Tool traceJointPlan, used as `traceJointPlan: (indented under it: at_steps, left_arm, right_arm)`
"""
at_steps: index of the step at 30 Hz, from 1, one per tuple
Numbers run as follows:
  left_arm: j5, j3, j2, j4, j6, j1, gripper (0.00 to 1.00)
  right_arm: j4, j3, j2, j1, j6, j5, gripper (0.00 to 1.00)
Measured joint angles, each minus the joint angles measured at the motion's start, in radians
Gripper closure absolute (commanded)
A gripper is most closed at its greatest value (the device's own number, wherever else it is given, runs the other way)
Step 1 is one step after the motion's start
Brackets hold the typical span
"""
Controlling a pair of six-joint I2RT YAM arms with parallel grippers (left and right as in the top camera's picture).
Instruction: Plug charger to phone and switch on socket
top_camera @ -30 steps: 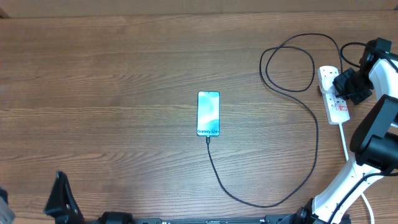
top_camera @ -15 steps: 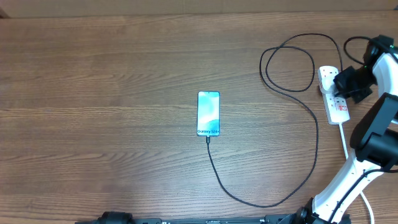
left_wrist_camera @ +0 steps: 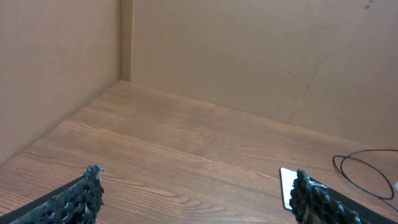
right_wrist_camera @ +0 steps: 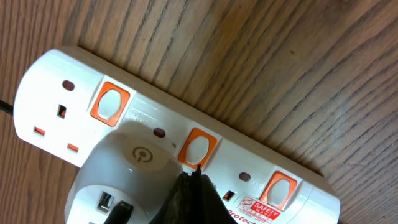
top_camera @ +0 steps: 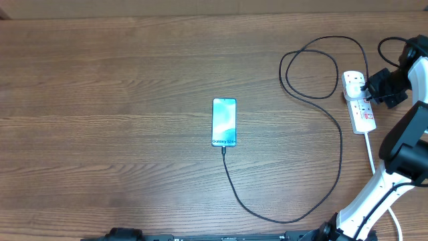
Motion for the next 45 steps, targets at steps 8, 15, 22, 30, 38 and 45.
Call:
traceJointPlan:
  at_steps: [8, 15, 22, 30, 38, 45]
  left_arm:
    - [0.0, 0.0, -0.001, 0.0, 0.0, 0.0, 0.0]
    - [0.0, 0.0, -0.001, 0.0, 0.0, 0.0, 0.0]
    - [-0.002, -0.002, -0.004, 0.001, 0.0, 0.015, 0.0]
    - [-0.004, -0.042, -0.156, 0.003, 0.0, 0.109, 0.0]
    - [-0.007, 0.015, -0.265, 0.006, 0.0, 0.152, 0.0]
    - [-0.007, 0.011, -0.265, 0.008, 0.0, 0.152, 0.0]
  right_arm:
    - [0.013, 0.0, 0.012, 0.0, 0.0, 0.011, 0.96]
    - [-0.006, 0.008, 0.047, 0.018, -0.016, 0.02, 0.96]
    - [-0.088, 0.011, 0.047, 0.068, -0.026, 0.05, 0.96]
    - [-0.126, 0.011, 0.017, 0.077, -0.032, 0.041, 0.96]
    - [-0.093, 0.027, -0.383, 0.062, -0.019, -0.078, 0.96]
    - [0.266, 0.215, -0.815, 0.062, 0.082, -0.22, 0.87]
